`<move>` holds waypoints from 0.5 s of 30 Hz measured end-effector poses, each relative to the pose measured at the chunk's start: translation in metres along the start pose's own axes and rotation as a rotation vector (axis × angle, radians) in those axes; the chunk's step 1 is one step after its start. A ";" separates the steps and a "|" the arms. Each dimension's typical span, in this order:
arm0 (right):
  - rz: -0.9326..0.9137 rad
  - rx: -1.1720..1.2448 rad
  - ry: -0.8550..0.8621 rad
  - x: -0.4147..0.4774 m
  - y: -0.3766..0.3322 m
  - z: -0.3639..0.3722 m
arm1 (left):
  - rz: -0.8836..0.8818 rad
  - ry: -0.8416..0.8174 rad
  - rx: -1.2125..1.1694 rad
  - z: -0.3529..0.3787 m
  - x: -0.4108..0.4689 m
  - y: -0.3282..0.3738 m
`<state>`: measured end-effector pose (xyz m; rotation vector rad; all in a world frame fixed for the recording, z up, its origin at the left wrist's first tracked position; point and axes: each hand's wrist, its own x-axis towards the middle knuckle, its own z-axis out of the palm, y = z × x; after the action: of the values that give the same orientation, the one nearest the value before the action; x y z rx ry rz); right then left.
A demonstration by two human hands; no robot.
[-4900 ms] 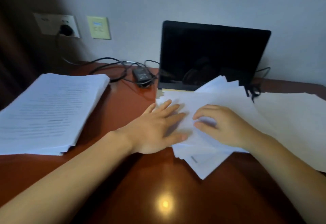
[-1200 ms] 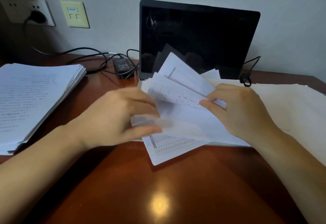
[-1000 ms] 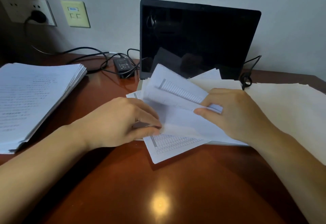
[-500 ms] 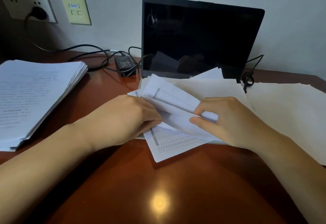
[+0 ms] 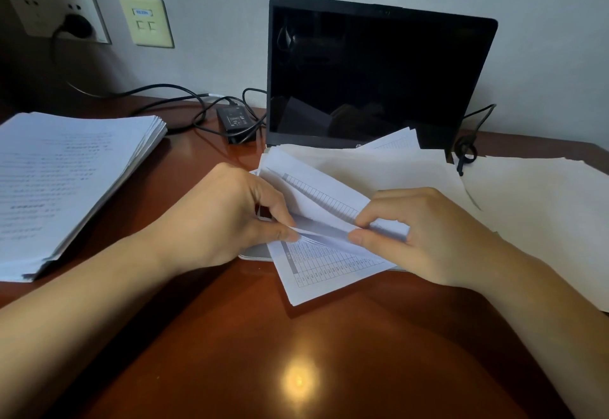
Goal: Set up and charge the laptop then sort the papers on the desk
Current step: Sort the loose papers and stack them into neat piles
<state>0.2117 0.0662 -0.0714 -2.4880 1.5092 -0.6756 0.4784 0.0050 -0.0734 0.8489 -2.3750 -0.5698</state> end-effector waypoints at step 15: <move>0.037 -0.098 -0.050 0.000 0.003 -0.001 | 0.013 0.115 -0.053 0.003 -0.001 0.003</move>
<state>0.2090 0.0651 -0.0712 -2.5200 1.6032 -0.5414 0.4759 0.0079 -0.0746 0.8201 -2.2498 -0.5613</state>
